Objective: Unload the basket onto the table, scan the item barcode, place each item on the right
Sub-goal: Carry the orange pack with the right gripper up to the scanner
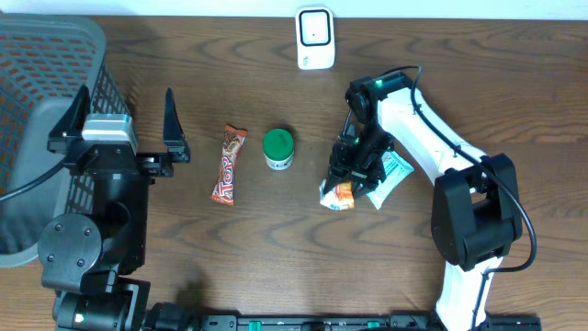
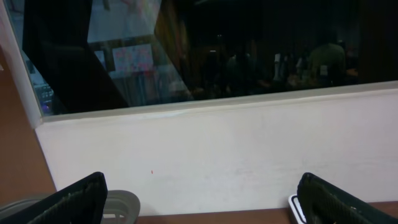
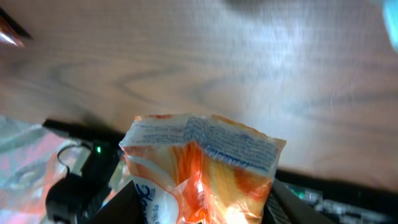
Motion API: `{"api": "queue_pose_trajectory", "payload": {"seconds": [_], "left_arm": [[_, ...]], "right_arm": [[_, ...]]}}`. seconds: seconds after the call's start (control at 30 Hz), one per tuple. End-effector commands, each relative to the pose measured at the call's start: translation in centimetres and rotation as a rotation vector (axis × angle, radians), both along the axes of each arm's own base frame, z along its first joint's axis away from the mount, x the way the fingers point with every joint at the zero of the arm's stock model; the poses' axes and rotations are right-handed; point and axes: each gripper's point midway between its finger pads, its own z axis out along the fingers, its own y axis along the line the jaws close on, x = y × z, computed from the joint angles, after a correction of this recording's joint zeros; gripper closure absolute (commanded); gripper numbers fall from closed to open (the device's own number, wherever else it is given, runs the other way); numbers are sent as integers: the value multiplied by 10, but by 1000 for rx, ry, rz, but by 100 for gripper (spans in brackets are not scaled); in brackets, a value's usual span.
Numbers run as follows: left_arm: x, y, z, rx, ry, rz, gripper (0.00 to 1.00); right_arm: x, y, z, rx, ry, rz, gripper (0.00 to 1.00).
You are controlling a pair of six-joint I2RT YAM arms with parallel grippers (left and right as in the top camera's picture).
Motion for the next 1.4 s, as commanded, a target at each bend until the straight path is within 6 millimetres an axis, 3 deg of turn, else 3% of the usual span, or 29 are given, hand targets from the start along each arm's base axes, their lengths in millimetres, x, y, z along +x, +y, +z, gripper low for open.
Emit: {"api": "queue_pose_trajectory", "payload": {"seconds": [0.0, 0.3, 0.6, 0.8, 0.97, 1.03, 1.13, 1.37], "left_arm": [[-2, 2, 3, 13, -9, 14, 2], [-2, 2, 3, 12, -9, 14, 2], [-2, 2, 3, 12, -9, 14, 2], [-2, 2, 3, 12, -9, 14, 2], [-2, 2, 3, 12, -9, 14, 2], [-2, 2, 3, 12, -9, 14, 2], [-2, 2, 3, 12, -8, 14, 2], [-2, 2, 1, 15, 2, 14, 2]], "right_arm": [[-5, 8, 12, 82, 31, 13, 54], [-17, 27, 33, 225, 105, -5, 54], [-19, 32, 32, 228, 98, 14, 53], [4, 28, 13, 190, -49, 61, 50], [31, 29, 3, 194, -175, 70, 53], [38, 23, 4, 190, -193, 54, 56], [51, 4, 4, 128, -222, 34, 68], [68, -45, 23, -45, -277, 68, 71]]}}
